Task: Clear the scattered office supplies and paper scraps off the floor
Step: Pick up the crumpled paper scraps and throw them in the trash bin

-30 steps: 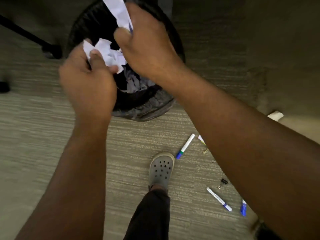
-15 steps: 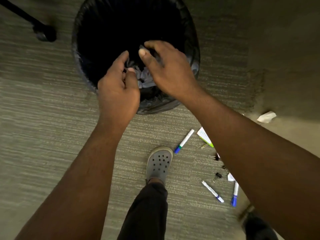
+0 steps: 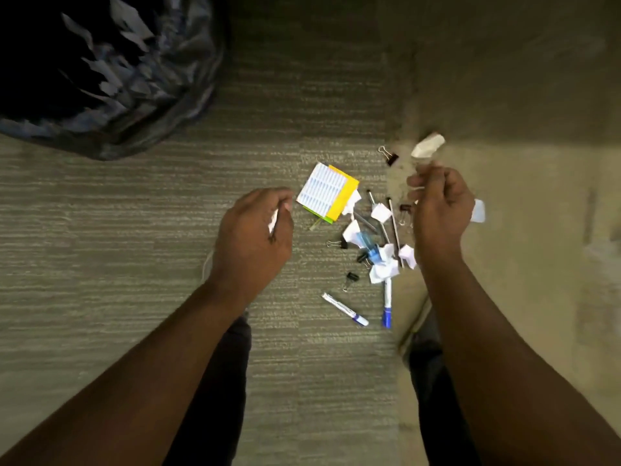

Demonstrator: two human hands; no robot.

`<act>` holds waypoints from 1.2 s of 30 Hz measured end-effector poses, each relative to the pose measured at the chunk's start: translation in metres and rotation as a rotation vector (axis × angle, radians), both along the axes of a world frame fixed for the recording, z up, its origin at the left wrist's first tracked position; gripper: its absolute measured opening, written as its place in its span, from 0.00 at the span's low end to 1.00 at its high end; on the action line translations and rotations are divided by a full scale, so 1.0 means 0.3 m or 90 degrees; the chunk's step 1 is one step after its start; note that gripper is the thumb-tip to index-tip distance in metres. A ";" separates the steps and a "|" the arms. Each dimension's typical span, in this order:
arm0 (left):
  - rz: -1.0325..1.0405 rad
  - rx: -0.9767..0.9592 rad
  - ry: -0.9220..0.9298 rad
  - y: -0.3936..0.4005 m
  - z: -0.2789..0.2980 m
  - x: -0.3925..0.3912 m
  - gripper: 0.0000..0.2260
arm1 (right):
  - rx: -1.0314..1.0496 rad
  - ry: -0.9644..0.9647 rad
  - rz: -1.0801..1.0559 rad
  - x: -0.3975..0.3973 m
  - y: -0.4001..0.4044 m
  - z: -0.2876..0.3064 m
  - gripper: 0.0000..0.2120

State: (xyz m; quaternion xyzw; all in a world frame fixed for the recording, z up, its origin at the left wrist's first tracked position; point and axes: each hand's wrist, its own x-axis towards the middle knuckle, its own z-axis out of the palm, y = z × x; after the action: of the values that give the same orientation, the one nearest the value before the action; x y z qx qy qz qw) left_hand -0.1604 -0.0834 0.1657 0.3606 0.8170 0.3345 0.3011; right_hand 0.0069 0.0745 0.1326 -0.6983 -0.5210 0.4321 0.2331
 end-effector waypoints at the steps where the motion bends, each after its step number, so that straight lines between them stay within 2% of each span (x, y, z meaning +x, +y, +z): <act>1: -0.027 -0.030 -0.007 -0.006 -0.042 0.058 0.10 | -0.034 -0.024 -0.035 0.093 -0.015 -0.047 0.16; 4: -0.128 -0.140 -0.013 -0.003 -0.178 0.240 0.12 | -0.111 -0.149 -0.027 0.357 -0.070 -0.191 0.16; 9: -0.248 -0.263 -0.004 0.054 -0.371 0.452 0.16 | -0.194 -0.353 0.258 0.613 -0.158 -0.361 0.09; 10: -0.267 -0.280 0.007 0.073 -0.407 0.483 0.17 | -0.192 -0.358 0.306 0.646 -0.174 -0.386 0.10; 12: -0.281 -0.294 0.020 0.114 -0.473 0.538 0.19 | -0.170 -0.366 0.400 0.692 -0.202 -0.430 0.20; 15: -0.275 -0.305 0.044 0.171 -0.565 0.590 0.27 | -0.120 -0.444 0.518 0.707 -0.203 -0.489 0.30; 17: -0.315 -0.343 0.113 0.196 -0.614 0.603 0.30 | -0.088 -0.490 0.584 0.696 -0.185 -0.528 0.32; 20: -0.459 -0.377 0.299 0.211 -0.661 0.628 0.29 | -0.067 -0.531 0.661 0.690 -0.155 -0.583 0.33; 22: -0.548 -0.330 0.386 0.206 -0.678 0.652 0.29 | -0.051 -0.525 0.680 0.696 -0.144 -0.604 0.30; 26: -0.636 -0.283 0.448 0.190 -0.687 0.711 0.33 | -0.031 -0.436 0.711 0.730 -0.146 -0.619 0.23; 30: -0.704 -0.266 0.437 0.173 -0.682 0.768 0.34 | 0.007 -0.370 0.577 0.754 -0.131 -0.610 0.12; 33: -0.784 -0.228 0.410 0.169 -0.685 0.802 0.33 | 0.074 -0.341 0.481 0.772 -0.112 -0.594 0.12; 36: -0.859 -0.216 0.348 0.168 -0.685 0.844 0.33 | 0.071 -0.365 0.382 0.791 -0.068 -0.592 0.13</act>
State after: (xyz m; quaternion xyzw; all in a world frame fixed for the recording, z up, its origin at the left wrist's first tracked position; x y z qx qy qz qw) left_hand 0.0927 -0.0331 -0.0399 0.8022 0.5045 -0.1552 0.2789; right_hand 0.2444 0.0540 -0.0450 -0.5939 -0.7676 0.2401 -0.0196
